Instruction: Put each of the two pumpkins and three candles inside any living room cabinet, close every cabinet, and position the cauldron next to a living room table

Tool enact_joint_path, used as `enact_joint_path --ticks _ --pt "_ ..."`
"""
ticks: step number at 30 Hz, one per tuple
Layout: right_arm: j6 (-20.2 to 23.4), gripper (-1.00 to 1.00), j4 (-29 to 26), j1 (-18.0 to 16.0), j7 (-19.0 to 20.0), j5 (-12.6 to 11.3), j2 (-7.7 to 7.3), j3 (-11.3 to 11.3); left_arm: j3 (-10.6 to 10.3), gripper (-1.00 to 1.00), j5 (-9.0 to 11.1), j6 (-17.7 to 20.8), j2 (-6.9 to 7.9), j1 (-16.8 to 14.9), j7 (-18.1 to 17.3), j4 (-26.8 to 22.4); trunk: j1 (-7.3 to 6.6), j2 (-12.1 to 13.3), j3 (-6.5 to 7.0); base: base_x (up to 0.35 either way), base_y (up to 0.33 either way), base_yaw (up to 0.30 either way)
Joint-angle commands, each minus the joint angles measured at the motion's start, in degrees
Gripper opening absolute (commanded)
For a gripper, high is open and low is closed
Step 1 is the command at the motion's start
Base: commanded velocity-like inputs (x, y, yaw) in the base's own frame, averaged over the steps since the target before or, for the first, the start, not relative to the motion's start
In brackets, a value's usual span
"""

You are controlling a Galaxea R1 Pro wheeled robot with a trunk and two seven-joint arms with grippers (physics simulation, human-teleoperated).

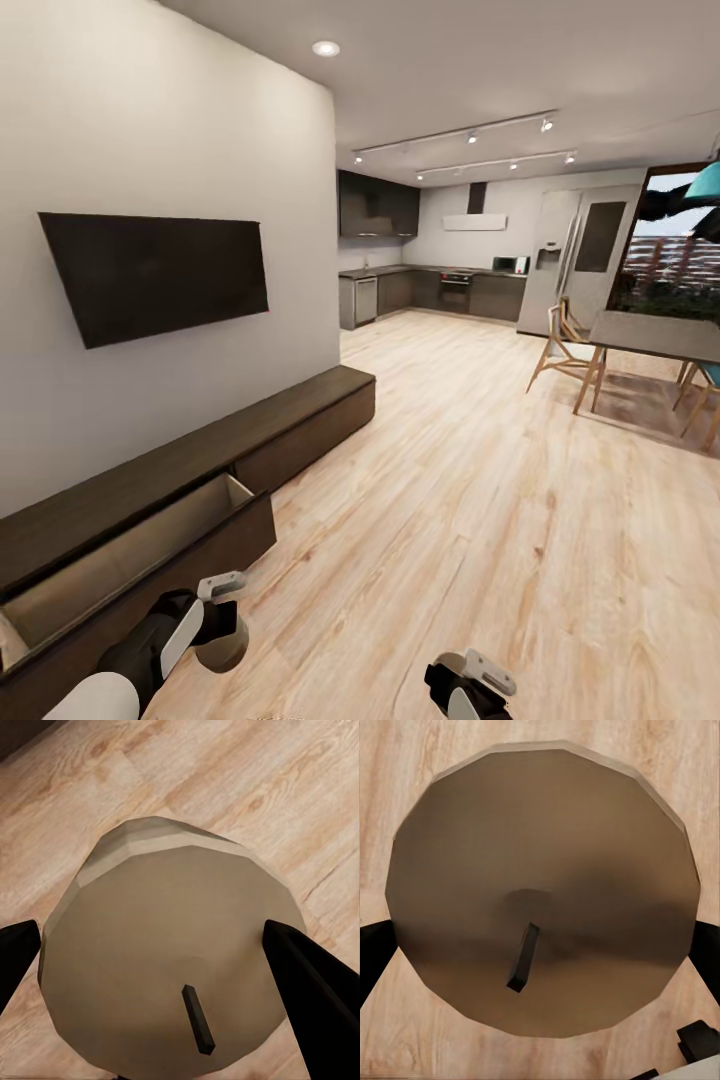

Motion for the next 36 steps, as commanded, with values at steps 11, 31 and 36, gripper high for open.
enact_joint_path --ticks 11,31,36 --pt "0.14 -1.00 -0.01 -0.01 0.00 0.06 0.00 0.03 0.08 -1.00 0.06 0.10 0.00 0.00 -0.01 0.02 -0.88 1.60 0.72 0.002 -0.009 0.291" --pt "0.22 -1.00 -0.01 -0.01 -0.17 0.23 0.09 0.22 0.41 -1.00 0.29 0.18 0.05 0.00 0.09 0.02 -5.27 9.62 4.26 0.000 0.000 0.291" --pt "0.37 -1.00 -0.01 -0.01 -0.11 0.24 0.09 0.28 0.37 -1.00 0.32 0.14 0.07 0.00 0.11 0.03 -6.37 11.63 5.04 0.000 0.000 0.290"
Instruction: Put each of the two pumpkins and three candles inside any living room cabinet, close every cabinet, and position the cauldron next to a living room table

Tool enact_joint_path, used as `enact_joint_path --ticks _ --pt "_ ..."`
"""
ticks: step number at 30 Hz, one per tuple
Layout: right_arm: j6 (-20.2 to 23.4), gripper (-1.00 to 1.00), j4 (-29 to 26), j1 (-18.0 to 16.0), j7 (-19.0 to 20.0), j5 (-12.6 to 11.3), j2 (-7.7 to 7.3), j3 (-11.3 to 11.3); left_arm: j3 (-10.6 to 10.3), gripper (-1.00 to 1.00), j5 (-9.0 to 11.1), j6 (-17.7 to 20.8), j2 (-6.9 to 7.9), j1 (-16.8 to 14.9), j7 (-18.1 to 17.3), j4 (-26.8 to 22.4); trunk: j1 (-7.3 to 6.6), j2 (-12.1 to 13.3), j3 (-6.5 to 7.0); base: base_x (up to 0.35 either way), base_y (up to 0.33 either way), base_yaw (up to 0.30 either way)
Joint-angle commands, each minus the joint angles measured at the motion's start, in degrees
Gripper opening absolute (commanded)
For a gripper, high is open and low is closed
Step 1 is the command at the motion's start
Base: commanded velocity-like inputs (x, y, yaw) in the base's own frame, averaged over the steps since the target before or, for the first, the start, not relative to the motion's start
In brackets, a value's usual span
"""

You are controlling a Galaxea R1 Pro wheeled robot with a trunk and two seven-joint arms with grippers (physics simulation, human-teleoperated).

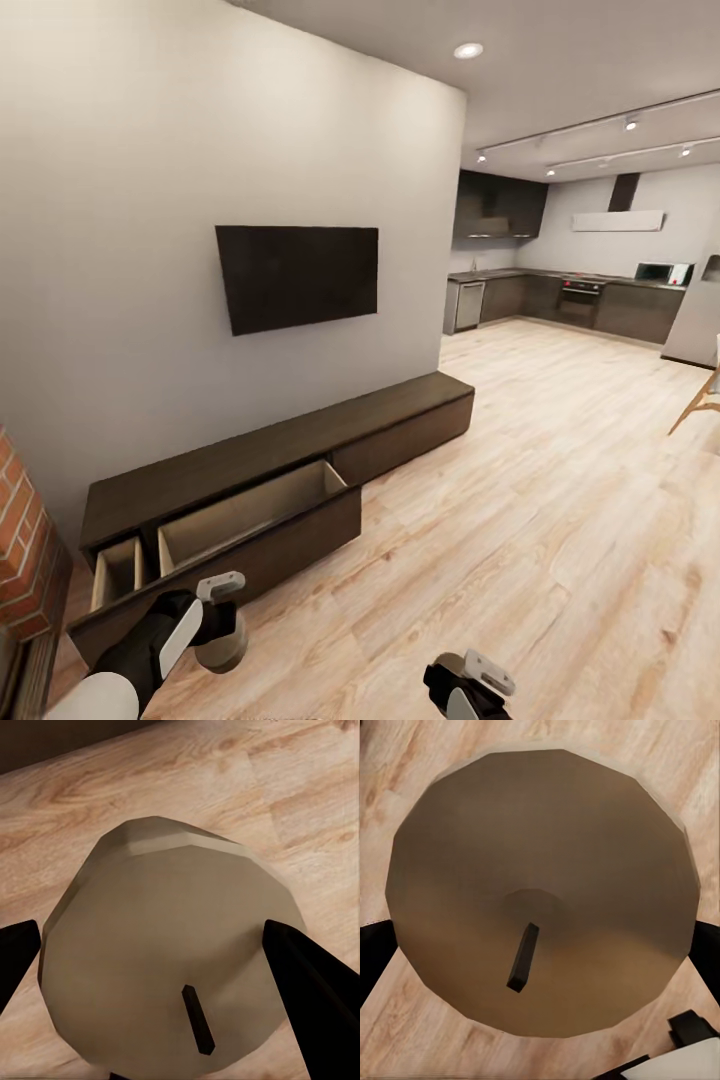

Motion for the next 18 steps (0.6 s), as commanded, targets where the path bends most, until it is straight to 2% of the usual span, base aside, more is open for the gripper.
enact_joint_path --ticks 1,6,7,9,13,18 --pt "0.01 -1.00 -0.01 0.00 0.03 0.06 0.00 0.04 -0.04 -1.00 -0.02 -0.01 -0.02 0.00 0.00 0.00 -0.23 0.41 0.15 0.000 0.000 0.274" --pt "-0.37 -1.00 -0.14 0.00 0.13 0.18 -0.06 1.85 -0.10 -1.00 -0.01 -0.05 -0.06 0.00 0.00 0.00 -1.33 2.42 0.91 0.000 0.000 0.119" --pt "-0.38 -1.00 -0.15 0.00 -0.02 0.16 -0.03 5.11 -0.11 -1.00 -0.08 -0.02 -0.06 0.00 0.00 0.00 -1.55 2.82 1.08 0.000 0.000 0.007" --pt "-0.57 -1.00 -0.17 0.00 0.00 0.11 -0.11 6.35 -0.14 -1.00 -0.09 -0.02 -0.06 0.00 -0.01 0.00 -1.98 3.62 1.44 0.000 0.000 0.003" --pt "-0.61 -1.00 -0.18 0.00 0.16 0.02 -0.20 6.65 -0.15 -1.00 -0.17 -0.01 -0.06 0.00 -0.02 0.00 -1.98 3.62 1.44 0.000 0.000 0.020" --pt "-0.29 -1.00 -0.17 0.00 -0.04 0.09 -0.10 6.85 -0.14 -1.00 -0.25 -0.06 -0.12 0.00 -0.03 0.00 -1.98 3.62 1.40 0.000 -0.059 0.229"
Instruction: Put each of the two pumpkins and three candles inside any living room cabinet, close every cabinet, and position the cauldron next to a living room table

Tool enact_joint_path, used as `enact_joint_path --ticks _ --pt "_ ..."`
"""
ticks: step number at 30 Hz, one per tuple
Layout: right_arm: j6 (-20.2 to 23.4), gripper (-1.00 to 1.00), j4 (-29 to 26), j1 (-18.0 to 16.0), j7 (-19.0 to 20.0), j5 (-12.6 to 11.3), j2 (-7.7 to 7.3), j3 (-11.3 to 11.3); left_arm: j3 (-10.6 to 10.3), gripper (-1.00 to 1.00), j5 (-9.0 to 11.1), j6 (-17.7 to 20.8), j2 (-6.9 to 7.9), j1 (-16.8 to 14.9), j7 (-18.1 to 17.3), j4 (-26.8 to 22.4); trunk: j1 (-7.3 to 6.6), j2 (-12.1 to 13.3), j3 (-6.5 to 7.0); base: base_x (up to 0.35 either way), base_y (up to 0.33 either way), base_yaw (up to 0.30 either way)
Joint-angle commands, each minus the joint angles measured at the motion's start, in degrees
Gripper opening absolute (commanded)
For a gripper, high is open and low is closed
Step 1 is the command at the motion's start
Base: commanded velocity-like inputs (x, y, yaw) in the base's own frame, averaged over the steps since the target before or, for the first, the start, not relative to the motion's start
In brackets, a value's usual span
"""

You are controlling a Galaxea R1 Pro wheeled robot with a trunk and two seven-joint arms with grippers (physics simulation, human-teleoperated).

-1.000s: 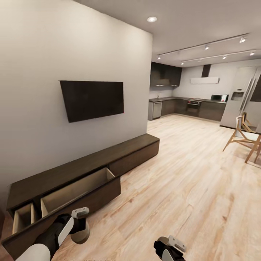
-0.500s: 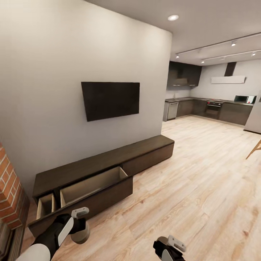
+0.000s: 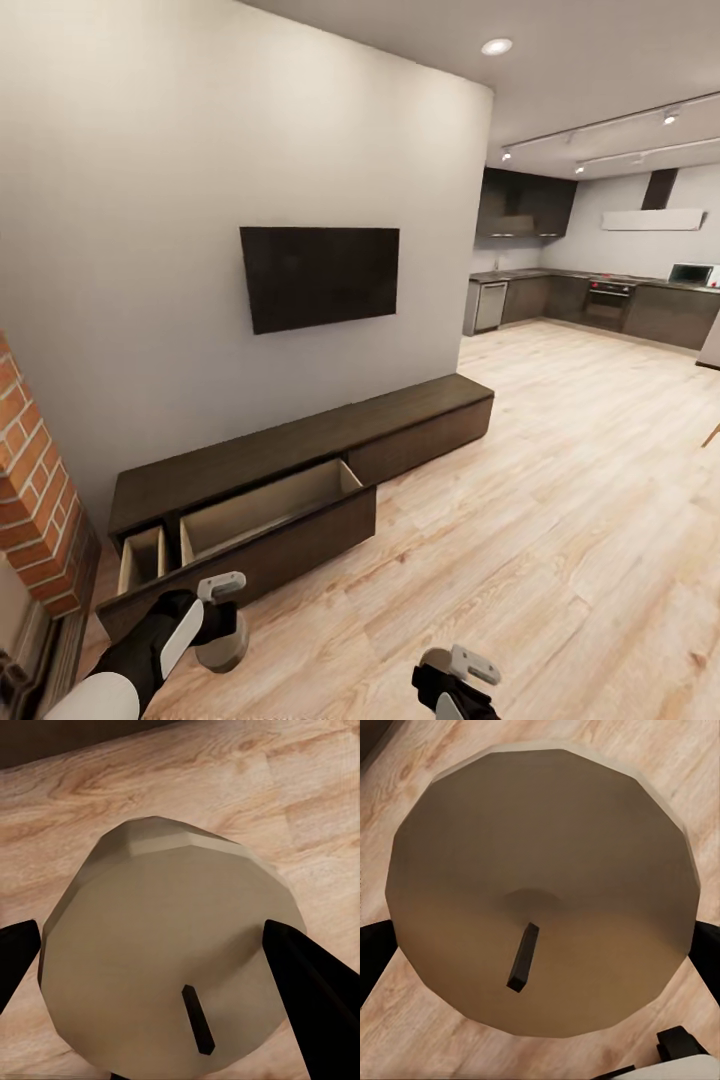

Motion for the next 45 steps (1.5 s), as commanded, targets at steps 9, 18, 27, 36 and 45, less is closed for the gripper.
enact_joint_path --ticks 9,18,27,36,45 --pt "0.13 -1.00 0.02 0.00 -0.12 0.08 0.10 0.19 -0.03 -1.00 -0.01 0.02 -0.03 0.00 0.01 0.00 0.00 0.00 -0.19 0.001 -0.268 0.279" --pt "0.16 -1.00 0.05 0.00 -0.13 0.08 0.33 0.28 0.02 -1.00 -0.01 0.00 -0.03 -0.01 0.01 0.00 0.00 0.00 -0.39 0.099 -0.263 0.283" --pt "4.28 -1.00 -0.05 0.08 -0.01 0.01 0.93 0.32 0.03 -1.00 0.17 0.12 -0.01 -0.01 -0.03 0.00 0.00 0.00 -0.71 0.018 -0.022 0.240" --pt "5.22 -1.00 -0.10 0.09 0.33 0.00 0.57 0.42 0.03 -1.00 0.08 0.26 -0.03 -0.01 0.01 0.00 0.00 0.00 -0.72 0.150 0.000 0.007" --pt "4.46 -1.00 2.34 0.09 0.54 0.71 0.36 1.03 0.03 -1.00 0.12 0.09 -0.03 -0.01 0.01 0.00 0.00 0.00 -0.72 0.107 -0.001 0.000"
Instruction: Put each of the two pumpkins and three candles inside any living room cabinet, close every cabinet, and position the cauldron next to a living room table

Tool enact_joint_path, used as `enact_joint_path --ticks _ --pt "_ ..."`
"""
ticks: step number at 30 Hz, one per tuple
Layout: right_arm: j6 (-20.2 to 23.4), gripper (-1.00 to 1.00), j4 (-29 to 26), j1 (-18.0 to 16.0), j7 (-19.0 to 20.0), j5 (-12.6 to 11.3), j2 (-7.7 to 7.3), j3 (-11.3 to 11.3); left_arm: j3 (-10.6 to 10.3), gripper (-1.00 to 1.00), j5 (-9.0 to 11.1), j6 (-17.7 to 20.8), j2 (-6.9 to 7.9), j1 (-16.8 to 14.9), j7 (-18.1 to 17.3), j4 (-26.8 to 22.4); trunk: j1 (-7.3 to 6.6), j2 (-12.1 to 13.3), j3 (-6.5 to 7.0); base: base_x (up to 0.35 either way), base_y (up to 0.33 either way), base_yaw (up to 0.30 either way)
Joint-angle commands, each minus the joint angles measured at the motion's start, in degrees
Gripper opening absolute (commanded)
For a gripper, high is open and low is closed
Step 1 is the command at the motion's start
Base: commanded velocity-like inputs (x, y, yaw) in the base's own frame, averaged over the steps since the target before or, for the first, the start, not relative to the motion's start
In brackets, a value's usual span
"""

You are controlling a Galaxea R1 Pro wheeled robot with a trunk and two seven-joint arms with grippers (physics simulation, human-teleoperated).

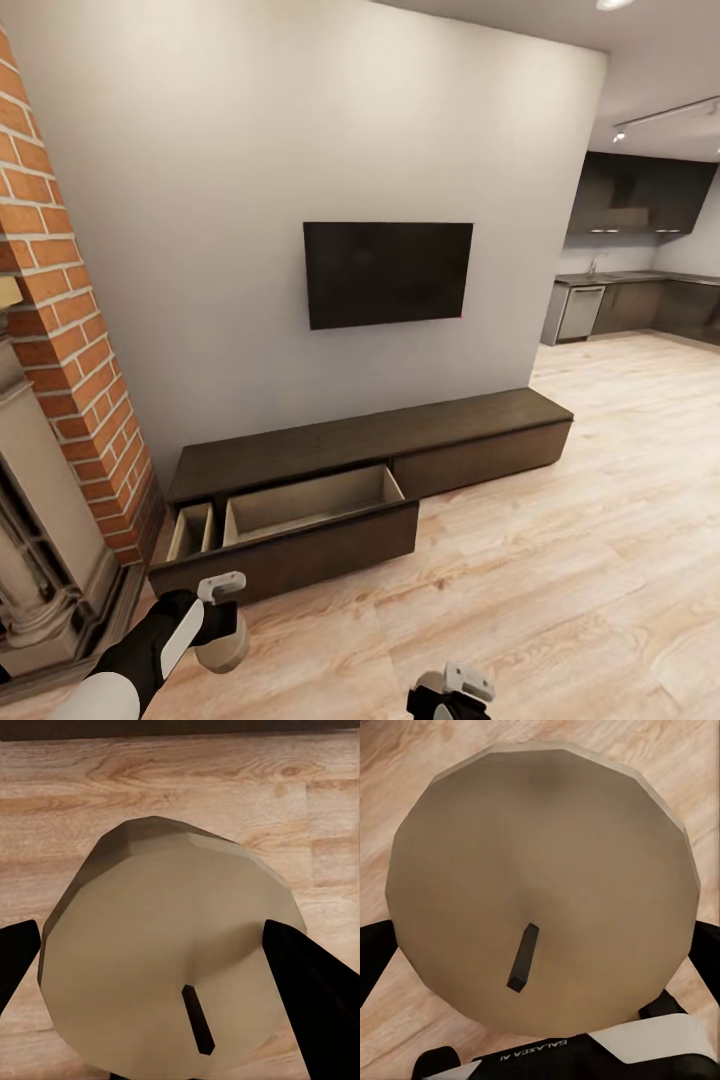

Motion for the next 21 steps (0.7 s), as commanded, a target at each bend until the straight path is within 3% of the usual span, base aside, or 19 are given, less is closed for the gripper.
enact_joint_path --ticks 1,13,15,17,21 --pt "-0.27 -1.00 0.16 0.00 0.00 0.04 -0.03 0.06 -0.02 -1.00 -0.01 0.00 0.00 0.00 0.00 0.00 0.00 0.00 0.00 0.055 -0.028 0.000" --pt "0.94 -1.00 -0.17 -0.14 -0.79 0.32 0.80 0.34 0.00 -1.00 0.12 0.35 0.00 0.00 -0.17 -0.16 0.00 0.00 0.00 0.111 -0.093 0.000" --pt "5.27 -1.00 -1.69 -0.67 -2.33 0.77 1.04 1.41 0.05 -1.00 0.22 0.66 0.03 0.00 -0.22 -0.34 0.00 0.00 0.00 0.006 -0.007 0.000" --pt "11.85 -1.00 -5.44 -1.77 -6.47 0.96 1.04 2.23 0.29 -1.00 0.44 1.49 0.10 0.00 -0.24 -0.44 0.00 0.00 0.00 0.003 -0.003 0.000" --pt "22.58 -1.00 -14.72 -5.49 -15.96 0.24 1.04 2.69 0.59 -1.00 0.63 7.55 0.41 0.00 -0.42 -1.88 -0.88 1.60 0.72 0.000 0.000 0.000"
